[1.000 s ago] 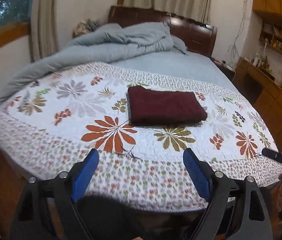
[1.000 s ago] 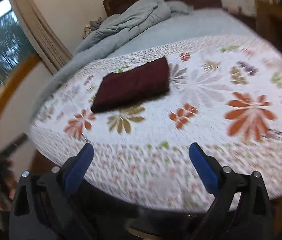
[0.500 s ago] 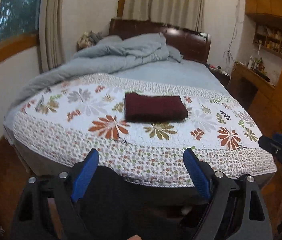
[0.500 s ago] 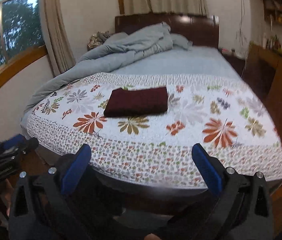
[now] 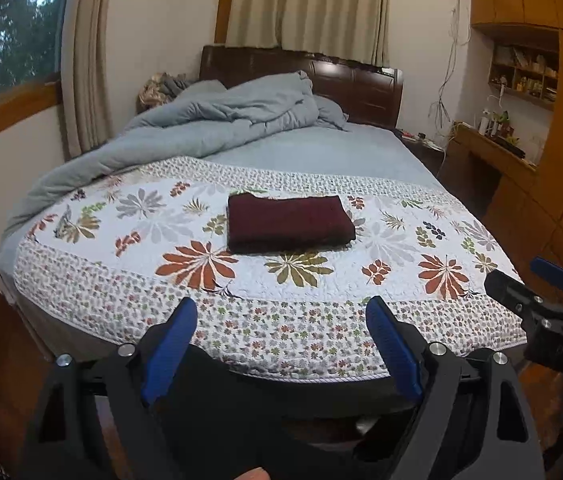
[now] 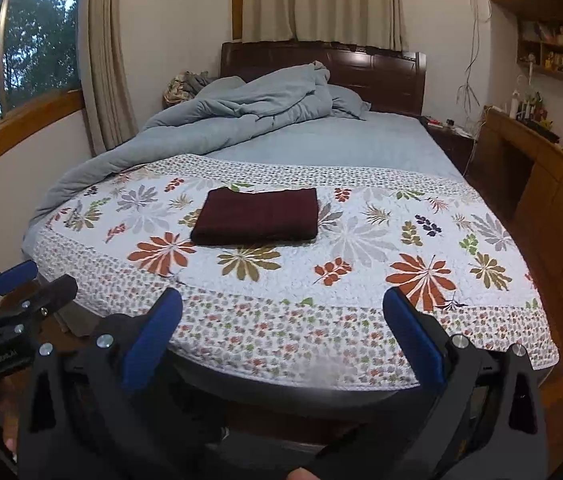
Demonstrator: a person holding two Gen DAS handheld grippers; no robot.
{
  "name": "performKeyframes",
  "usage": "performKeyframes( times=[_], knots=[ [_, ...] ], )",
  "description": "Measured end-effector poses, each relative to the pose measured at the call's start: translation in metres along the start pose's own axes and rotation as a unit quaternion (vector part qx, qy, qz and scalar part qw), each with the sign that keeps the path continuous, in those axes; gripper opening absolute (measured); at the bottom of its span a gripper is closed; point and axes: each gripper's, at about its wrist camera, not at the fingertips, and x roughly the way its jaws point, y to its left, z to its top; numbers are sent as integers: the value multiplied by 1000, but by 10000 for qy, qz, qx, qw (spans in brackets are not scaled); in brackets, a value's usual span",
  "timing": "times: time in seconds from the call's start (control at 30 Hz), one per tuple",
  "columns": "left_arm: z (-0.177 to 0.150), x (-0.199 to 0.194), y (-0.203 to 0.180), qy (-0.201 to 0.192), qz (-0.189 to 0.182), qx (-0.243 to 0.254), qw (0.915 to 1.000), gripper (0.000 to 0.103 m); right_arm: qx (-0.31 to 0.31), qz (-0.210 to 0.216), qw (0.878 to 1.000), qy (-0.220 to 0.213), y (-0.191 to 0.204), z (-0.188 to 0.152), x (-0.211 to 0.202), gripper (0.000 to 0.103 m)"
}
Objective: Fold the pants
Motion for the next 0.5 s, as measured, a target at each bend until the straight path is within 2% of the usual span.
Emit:
performKeyframes(
  times=[0.2, 0.37, 0.5],
  knots=[
    [3, 19, -2, 54, 179, 68, 9998, 87, 76, 55, 9998, 170, -7, 0, 22, 100],
    [5, 24, 1, 104, -2, -58, 9999, 87, 84, 91, 9997, 230, -6, -1, 30, 100],
    [5, 28, 2, 182, 121, -66, 9997, 89, 68, 118, 9995, 272, -3, -2, 33, 100]
  ],
)
